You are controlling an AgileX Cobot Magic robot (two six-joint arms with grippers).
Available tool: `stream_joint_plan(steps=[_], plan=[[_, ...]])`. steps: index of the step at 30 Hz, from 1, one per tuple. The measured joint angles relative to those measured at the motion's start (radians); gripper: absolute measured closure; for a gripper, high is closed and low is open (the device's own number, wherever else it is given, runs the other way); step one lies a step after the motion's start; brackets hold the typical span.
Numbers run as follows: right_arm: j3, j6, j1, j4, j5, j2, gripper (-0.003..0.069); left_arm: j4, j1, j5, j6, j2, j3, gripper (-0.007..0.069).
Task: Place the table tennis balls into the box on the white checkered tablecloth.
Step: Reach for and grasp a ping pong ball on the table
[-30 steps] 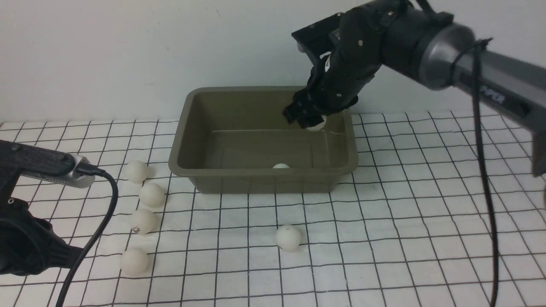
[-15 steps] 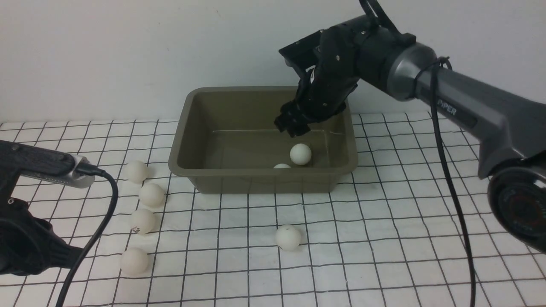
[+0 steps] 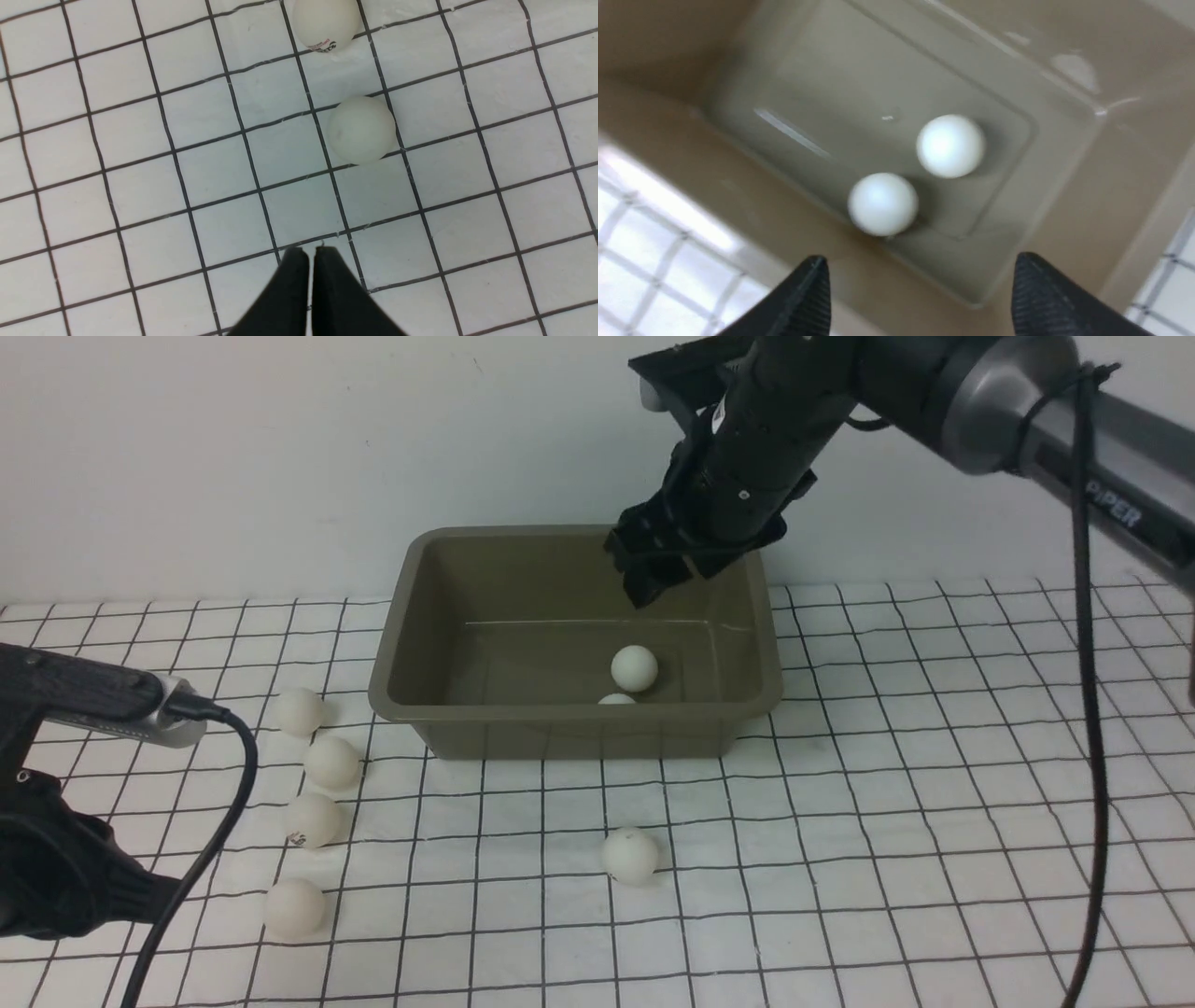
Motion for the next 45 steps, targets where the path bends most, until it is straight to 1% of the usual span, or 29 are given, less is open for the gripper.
stream_joint_plan(steps=[6,9,12,16,28,45], plan=[[0.117,0.006,0.088,0.005,0.000,-0.014,0.0189,0.000,0.000,0.000,0.000,0.000,0.000,0.0628],[0.170,0.018,0.141,-0.020,0.000,-0.017,0.0189,0.000,0.000,0.002,0.000,0.000,0.000,0.0628],[0.236,0.042,0.199,-0.070,0.000,-0.034,0.0189,0.000,0.000,0.016,0.000,0.000,0.000,0.0628],[0.278,0.062,0.236,-0.085,0.000,-0.057,0.0189,0.000,0.000,0.020,0.000,0.000,0.000,0.0628],[0.287,0.070,0.240,-0.141,-0.003,-0.059,0.0189,0.000,0.000,0.021,0.000,0.000,0.000,0.0628],[0.310,0.082,0.240,-0.151,-0.011,-0.054,0.0189,0.000,0.000,0.021,0.000,0.000,0.000,0.0628]])
